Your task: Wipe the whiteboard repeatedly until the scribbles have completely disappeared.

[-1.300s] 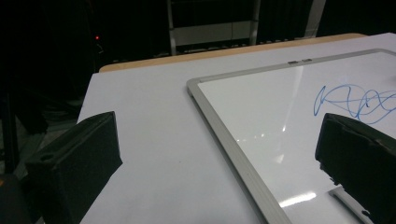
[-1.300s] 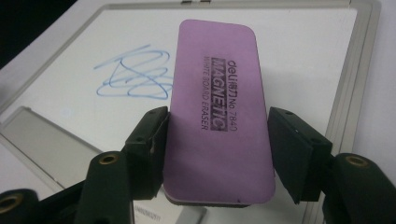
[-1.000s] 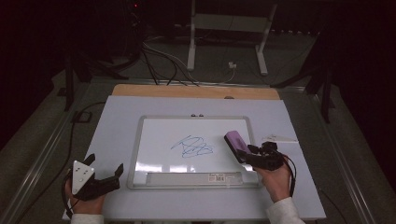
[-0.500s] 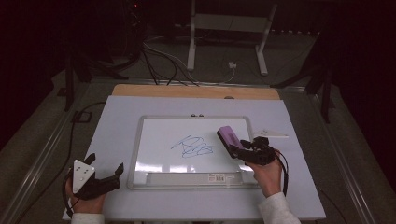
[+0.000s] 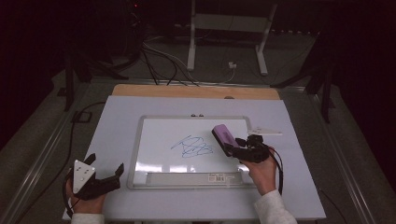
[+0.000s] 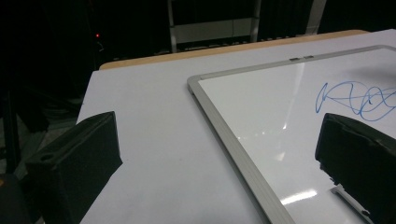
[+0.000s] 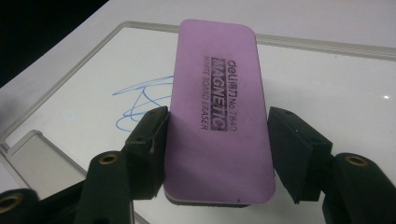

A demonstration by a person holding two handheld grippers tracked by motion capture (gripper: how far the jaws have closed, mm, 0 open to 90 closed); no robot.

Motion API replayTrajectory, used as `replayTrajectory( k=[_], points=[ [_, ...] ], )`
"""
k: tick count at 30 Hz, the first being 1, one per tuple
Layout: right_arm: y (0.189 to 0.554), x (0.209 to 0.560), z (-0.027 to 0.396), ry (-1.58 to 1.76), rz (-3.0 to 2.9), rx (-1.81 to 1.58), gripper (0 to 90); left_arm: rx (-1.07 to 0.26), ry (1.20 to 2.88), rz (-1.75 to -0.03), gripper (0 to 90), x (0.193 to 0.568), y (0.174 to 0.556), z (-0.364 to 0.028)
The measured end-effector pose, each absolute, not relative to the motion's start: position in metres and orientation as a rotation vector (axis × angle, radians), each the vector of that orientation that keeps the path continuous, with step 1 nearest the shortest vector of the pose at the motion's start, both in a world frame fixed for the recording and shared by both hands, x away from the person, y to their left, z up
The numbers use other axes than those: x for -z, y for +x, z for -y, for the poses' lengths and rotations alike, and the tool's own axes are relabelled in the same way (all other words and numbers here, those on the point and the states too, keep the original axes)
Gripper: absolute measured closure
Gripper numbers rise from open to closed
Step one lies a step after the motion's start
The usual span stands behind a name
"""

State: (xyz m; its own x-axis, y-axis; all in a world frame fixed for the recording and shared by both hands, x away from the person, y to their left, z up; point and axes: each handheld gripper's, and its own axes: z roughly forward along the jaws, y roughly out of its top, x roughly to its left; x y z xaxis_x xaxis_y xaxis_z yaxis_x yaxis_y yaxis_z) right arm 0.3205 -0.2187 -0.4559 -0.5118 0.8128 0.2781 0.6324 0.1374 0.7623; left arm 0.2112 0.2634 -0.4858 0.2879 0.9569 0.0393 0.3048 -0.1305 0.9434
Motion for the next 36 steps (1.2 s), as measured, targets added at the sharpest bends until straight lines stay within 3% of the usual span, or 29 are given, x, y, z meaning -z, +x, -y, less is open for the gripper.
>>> replayTrajectory(
  k=[36],
  points=[
    [0.341, 0.497, 0.179, 1.365, -2.277, -1.031, 40.3, -0.875, 1.641, -1.171, 0.9, 0.487, 0.212, -0.263]
  ],
)
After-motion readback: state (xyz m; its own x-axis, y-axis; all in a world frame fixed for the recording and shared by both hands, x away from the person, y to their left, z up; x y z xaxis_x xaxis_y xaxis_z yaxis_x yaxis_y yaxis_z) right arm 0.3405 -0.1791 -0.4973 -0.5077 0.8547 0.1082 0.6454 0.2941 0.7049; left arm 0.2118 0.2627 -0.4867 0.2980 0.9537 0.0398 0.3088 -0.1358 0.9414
